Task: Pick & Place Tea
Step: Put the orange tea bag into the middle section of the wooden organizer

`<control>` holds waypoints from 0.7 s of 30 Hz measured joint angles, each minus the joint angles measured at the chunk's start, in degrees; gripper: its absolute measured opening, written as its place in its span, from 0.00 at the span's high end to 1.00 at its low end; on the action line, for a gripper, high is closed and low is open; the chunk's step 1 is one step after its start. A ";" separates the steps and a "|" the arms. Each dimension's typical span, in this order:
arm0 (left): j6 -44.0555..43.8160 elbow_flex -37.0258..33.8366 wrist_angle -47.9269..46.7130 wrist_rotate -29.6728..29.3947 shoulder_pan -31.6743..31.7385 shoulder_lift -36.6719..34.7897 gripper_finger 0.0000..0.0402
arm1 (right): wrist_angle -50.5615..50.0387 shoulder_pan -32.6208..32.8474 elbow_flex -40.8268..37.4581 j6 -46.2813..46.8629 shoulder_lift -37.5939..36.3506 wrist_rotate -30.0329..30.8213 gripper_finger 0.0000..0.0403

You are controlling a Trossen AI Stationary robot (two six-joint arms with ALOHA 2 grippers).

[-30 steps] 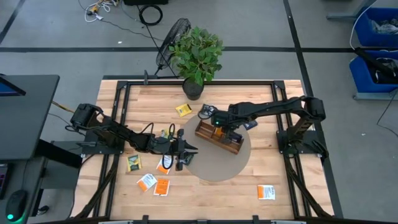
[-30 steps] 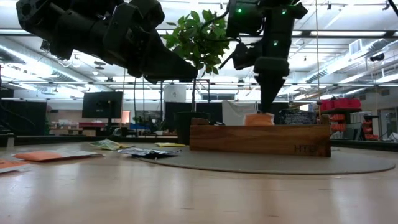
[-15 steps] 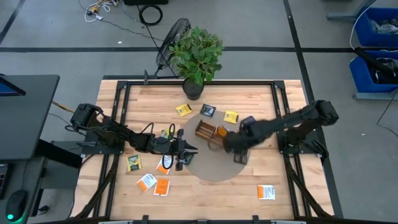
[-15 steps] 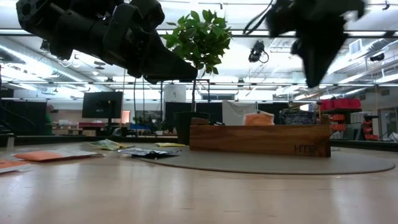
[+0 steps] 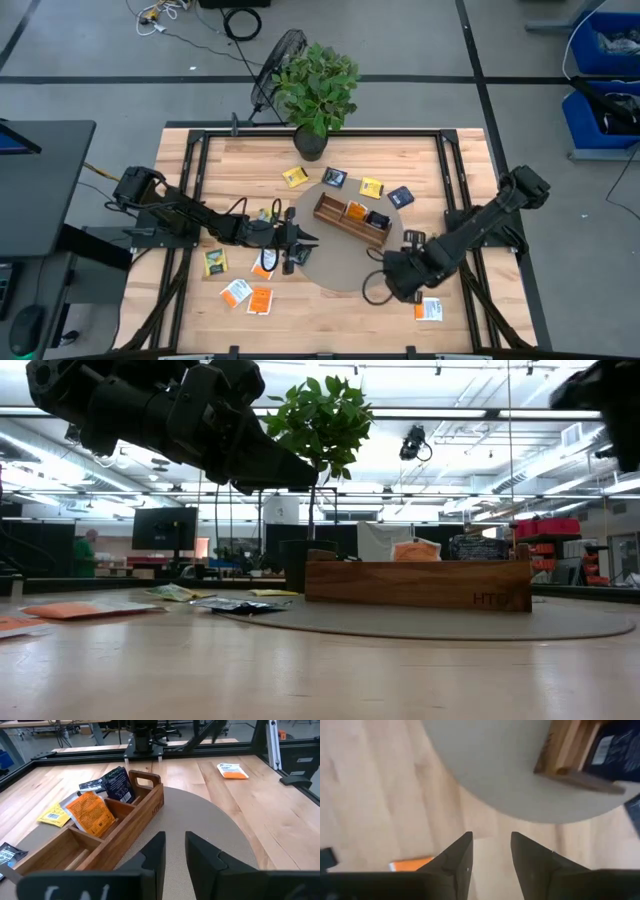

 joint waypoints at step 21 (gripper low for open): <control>-0.45 0.00 0.13 0.06 -0.37 0.00 0.81 | 10.77 24.44 -11.32 45.90 0.04 -2.88 0.65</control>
